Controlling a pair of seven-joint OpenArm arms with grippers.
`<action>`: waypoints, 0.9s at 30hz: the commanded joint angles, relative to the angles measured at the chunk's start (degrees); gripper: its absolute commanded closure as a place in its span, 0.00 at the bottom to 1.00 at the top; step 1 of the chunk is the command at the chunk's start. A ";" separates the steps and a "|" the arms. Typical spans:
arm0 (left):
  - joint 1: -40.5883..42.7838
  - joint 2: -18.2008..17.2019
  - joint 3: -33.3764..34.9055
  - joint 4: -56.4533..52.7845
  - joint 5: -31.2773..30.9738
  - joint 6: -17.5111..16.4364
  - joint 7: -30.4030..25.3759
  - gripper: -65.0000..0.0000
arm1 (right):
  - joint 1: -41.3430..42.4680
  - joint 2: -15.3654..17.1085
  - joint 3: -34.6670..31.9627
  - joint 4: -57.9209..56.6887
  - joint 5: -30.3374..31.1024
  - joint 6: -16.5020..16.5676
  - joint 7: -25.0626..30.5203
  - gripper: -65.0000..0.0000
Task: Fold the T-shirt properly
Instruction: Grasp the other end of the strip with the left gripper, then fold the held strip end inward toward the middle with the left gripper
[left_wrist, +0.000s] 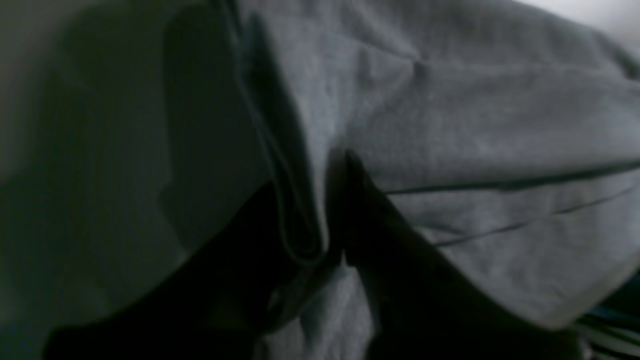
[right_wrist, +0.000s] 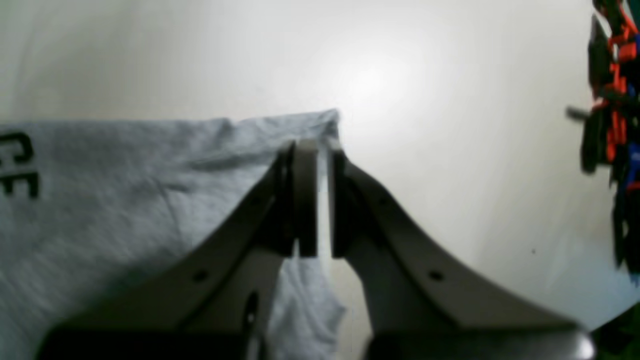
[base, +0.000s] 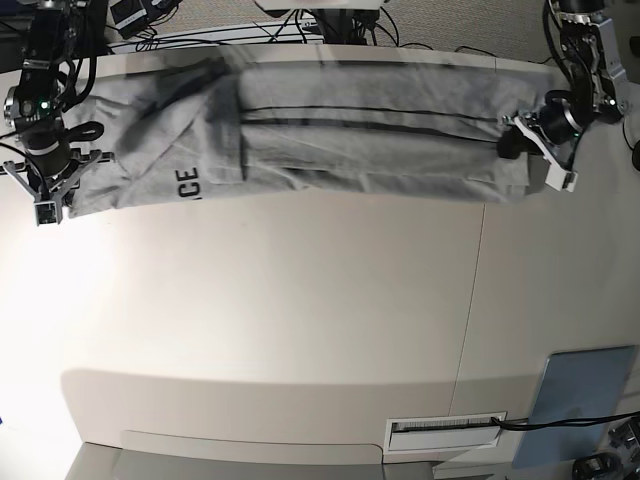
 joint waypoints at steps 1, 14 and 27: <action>-0.37 -1.66 -0.39 1.11 1.97 1.36 0.35 1.00 | -0.44 0.98 0.50 1.57 -0.31 -0.20 0.90 0.94; 0.83 3.15 -0.37 23.32 5.44 10.49 10.36 1.00 | -2.89 0.85 0.50 2.23 -0.31 -0.22 0.74 0.94; 8.44 14.38 15.52 29.99 -4.87 12.37 7.50 1.00 | -2.86 0.68 0.50 2.23 -0.31 -0.22 1.05 0.94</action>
